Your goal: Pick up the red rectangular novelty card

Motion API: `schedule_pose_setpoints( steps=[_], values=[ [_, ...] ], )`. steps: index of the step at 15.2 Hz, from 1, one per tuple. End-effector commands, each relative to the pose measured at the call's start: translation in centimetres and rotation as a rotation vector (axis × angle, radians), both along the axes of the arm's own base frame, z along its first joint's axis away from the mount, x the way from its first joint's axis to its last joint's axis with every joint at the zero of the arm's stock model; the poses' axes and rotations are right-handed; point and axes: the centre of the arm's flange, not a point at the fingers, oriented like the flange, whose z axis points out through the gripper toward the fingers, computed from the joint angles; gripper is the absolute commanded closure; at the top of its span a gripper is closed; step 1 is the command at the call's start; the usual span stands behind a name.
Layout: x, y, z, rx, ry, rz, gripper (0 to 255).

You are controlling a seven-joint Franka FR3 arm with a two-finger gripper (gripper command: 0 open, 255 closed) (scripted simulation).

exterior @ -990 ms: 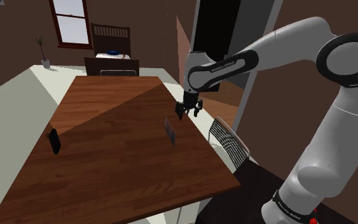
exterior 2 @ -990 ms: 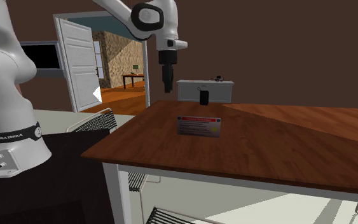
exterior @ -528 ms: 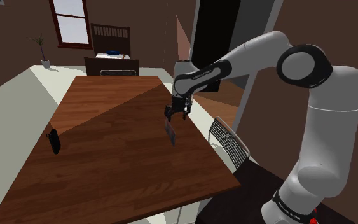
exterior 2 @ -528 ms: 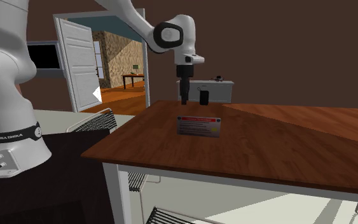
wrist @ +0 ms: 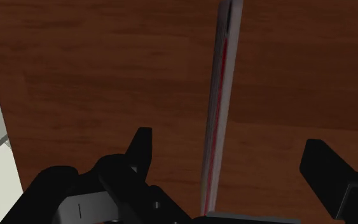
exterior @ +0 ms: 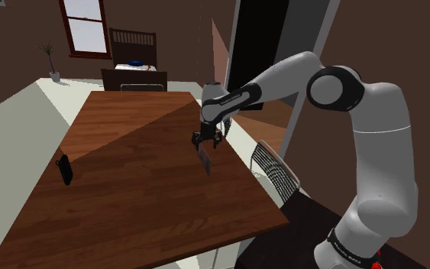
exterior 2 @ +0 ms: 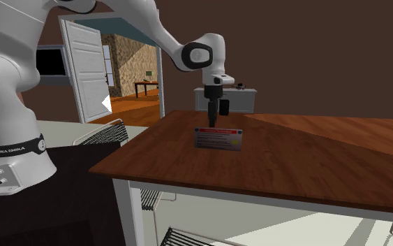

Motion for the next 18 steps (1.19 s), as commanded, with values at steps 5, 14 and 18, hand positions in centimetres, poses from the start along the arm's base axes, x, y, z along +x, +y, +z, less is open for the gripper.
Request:
schedule_pose_setpoints(
  steps=[5,14,18],
  values=[
    [0.1,-0.2,-1.9,0.000,-0.001,0.000,0],
    [0.1,-0.2,-1.9,0.000,-0.001,0.000,255],
    [0.1,-0.2,-0.4,0.000,-0.001,0.000,255]
  ],
)
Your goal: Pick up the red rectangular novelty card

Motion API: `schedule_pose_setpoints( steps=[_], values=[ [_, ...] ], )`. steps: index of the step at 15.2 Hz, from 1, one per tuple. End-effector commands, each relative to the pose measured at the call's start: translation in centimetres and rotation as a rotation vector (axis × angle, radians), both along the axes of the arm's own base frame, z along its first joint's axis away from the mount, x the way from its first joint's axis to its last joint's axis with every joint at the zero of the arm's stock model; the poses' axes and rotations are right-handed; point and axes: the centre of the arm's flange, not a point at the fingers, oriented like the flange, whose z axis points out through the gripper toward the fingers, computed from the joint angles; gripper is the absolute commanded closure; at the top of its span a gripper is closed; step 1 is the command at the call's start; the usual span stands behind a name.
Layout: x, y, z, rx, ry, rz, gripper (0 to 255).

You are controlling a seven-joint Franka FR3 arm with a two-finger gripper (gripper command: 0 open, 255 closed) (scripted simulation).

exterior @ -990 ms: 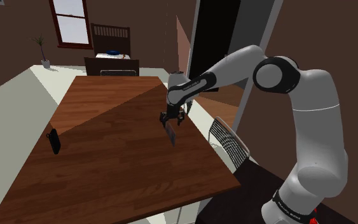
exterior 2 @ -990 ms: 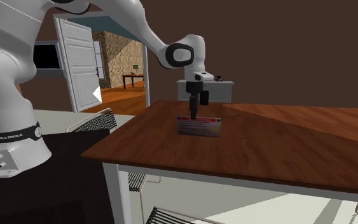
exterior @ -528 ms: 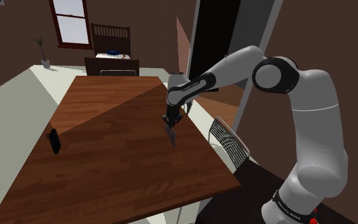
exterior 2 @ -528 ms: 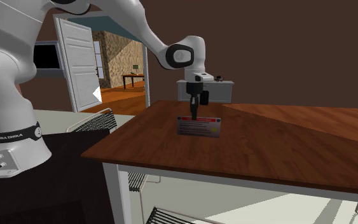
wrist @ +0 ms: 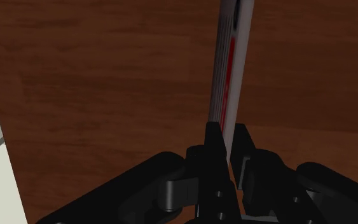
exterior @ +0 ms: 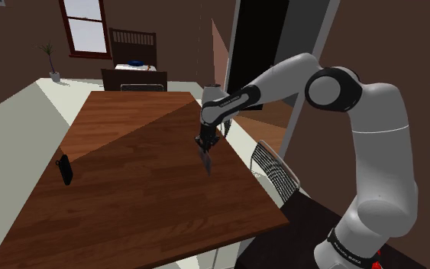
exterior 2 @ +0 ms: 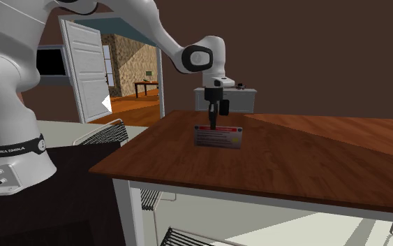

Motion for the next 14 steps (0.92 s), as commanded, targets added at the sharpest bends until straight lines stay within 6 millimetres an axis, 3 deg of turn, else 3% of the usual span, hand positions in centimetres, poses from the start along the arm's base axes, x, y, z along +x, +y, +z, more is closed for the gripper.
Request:
schedule_pose_setpoints(
  steps=[1,12,14],
  values=[
    [0.0,0.1,1.0,0.000,0.000,0.000,255],
    [0.0,0.1,6.8,0.000,0.000,0.000,255],
    [0.0,0.1,6.9,0.000,0.000,0.000,255]
  ],
)
